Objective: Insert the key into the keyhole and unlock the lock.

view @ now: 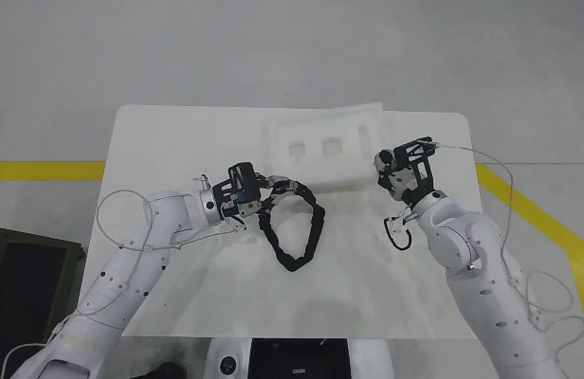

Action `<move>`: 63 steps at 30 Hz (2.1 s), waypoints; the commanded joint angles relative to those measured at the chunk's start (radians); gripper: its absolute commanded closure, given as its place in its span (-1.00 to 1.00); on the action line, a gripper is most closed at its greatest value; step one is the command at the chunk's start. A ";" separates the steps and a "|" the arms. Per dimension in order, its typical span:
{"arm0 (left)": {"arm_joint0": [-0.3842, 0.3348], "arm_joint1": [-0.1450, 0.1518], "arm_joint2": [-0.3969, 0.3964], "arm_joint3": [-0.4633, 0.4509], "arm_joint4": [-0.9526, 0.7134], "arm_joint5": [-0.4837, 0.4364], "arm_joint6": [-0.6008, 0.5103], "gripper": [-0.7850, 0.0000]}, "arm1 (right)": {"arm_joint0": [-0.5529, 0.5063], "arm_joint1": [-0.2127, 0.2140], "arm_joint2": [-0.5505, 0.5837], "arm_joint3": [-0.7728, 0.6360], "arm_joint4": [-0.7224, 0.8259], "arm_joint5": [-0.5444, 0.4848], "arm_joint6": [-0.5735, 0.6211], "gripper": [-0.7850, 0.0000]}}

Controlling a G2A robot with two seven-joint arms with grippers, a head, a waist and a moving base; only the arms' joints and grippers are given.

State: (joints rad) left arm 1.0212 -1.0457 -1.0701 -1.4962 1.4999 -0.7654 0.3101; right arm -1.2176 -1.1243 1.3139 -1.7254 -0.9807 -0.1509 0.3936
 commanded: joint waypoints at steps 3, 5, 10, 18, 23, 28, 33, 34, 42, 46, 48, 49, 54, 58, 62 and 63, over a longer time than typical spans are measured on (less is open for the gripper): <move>-0.002 -0.001 0.001 0.004 -0.001 -0.004 -0.004 1.00 | -0.016 -0.002 0.031 -0.013 0.081 -0.004 -0.035 1.00; -0.004 -0.002 0.003 0.006 -0.003 -0.006 -0.005 1.00 | -0.024 -0.001 0.047 -0.014 0.105 -0.013 -0.040 1.00; -0.012 -0.004 0.009 0.014 -0.004 -0.009 -0.006 1.00 | -0.045 -0.001 0.074 -0.007 0.173 -0.037 -0.043 1.00; -0.029 -0.009 0.018 0.032 -0.004 -0.014 -0.001 1.00 | -0.074 -0.007 0.103 0.004 0.336 -0.032 -0.083 1.00; -0.033 -0.011 0.023 0.041 -0.004 -0.013 0.002 1.00 | -0.093 -0.012 0.119 0.024 0.434 -0.023 -0.098 1.00; -0.036 -0.013 0.026 0.044 -0.003 -0.012 0.001 1.00 | -0.110 -0.014 0.133 0.022 0.505 -0.027 -0.094 1.00; -0.037 -0.014 0.027 0.045 -0.004 -0.015 -0.003 1.00 | -0.134 -0.014 0.153 0.019 0.567 -0.037 -0.078 1.00; -0.037 -0.015 0.027 0.045 -0.004 -0.015 -0.003 1.00 | -0.138 -0.013 0.157 0.018 0.577 -0.039 -0.073 1.00; -0.040 -0.019 0.036 0.045 -0.007 -0.011 -0.005 1.00 | -0.166 -0.016 0.159 -0.001 0.686 -0.038 -0.036 1.00; -0.042 -0.021 0.040 0.046 -0.008 -0.007 -0.004 1.00 | -0.166 -0.014 0.164 -0.011 0.616 -0.032 -0.052 1.00; -0.044 -0.022 0.042 0.047 -0.009 -0.007 -0.005 1.00 | -0.158 -0.008 0.157 -0.023 0.475 -0.061 -0.042 1.00; -0.045 -0.023 0.043 0.048 -0.009 -0.008 -0.005 1.00 | -0.155 -0.005 0.149 -0.028 0.396 -0.078 -0.038 1.00; -0.051 -0.025 0.048 0.050 -0.009 -0.013 -0.008 1.00 | -0.129 -0.004 0.101 -0.046 0.170 -0.089 -0.100 1.00; -0.058 -0.027 0.052 0.053 -0.008 -0.016 -0.009 1.00 | -0.104 -0.001 0.062 -0.061 -0.056 -0.104 -0.142 1.00; -0.062 -0.028 0.053 0.057 -0.007 -0.020 -0.010 1.00 | -0.087 0.003 0.038 -0.077 -0.256 -0.135 -0.220 1.00; -0.062 -0.029 0.054 0.057 -0.008 -0.022 -0.010 1.00 | -0.083 0.006 0.032 -0.083 -0.315 -0.155 -0.239 1.00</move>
State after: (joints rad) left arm 0.9593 -1.0742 -1.0165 -1.4395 1.4921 -0.7862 0.3000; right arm -1.3035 -1.1207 1.3502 -1.8040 -1.2303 -0.2894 0.1699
